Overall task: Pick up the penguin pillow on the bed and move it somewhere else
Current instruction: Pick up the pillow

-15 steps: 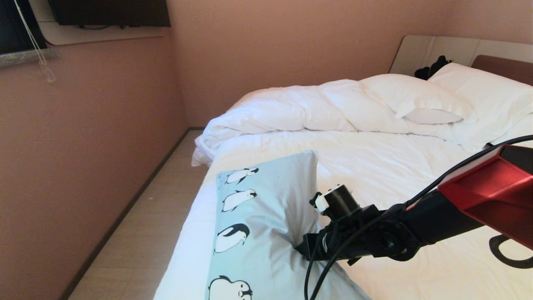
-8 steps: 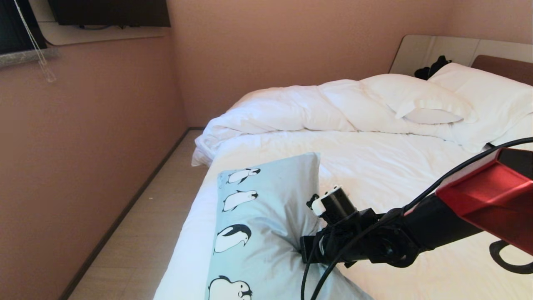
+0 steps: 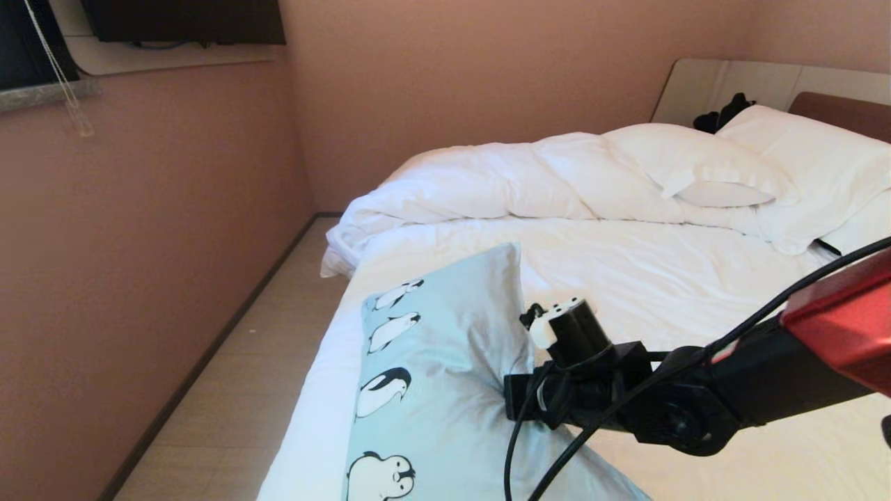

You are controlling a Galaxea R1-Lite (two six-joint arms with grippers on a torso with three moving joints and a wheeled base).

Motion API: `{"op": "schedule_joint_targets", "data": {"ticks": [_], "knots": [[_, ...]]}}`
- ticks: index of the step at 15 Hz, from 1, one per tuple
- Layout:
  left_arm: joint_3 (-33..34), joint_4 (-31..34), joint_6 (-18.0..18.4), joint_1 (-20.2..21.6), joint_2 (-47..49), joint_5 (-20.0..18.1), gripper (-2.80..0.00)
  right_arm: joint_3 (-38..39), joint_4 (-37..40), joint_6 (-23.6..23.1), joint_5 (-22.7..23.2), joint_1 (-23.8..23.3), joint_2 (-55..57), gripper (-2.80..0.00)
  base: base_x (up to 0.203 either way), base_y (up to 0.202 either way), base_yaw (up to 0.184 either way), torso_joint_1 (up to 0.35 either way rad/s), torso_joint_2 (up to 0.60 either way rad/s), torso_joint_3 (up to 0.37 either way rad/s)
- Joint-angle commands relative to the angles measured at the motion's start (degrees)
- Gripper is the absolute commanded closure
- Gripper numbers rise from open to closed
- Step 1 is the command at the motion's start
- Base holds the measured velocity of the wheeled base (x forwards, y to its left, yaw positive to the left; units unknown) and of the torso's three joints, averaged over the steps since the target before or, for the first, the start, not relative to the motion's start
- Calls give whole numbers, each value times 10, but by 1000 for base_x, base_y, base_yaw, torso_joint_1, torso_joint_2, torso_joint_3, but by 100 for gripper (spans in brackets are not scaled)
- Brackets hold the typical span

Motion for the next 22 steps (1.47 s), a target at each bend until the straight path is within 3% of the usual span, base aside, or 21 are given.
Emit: {"op": "schedule_joint_targets", "data": {"ticks": [1,8,11,22], "knots": [[2,0,0,0,0,0,0,-6,2,8,-11,-15,-54,0,0,0,0,0,0,0],[2,0,0,0,0,0,0,-65,69,11,-12,-54,-150,0,0,0,0,0,0,0],[2,0,0,0,0,0,0,-92,83,5,-32,-73,-174,0,0,0,0,0,0,0],[2,0,0,0,0,0,0,-86,101,-8,-41,-115,-277,0,0,0,0,0,0,0]]}}
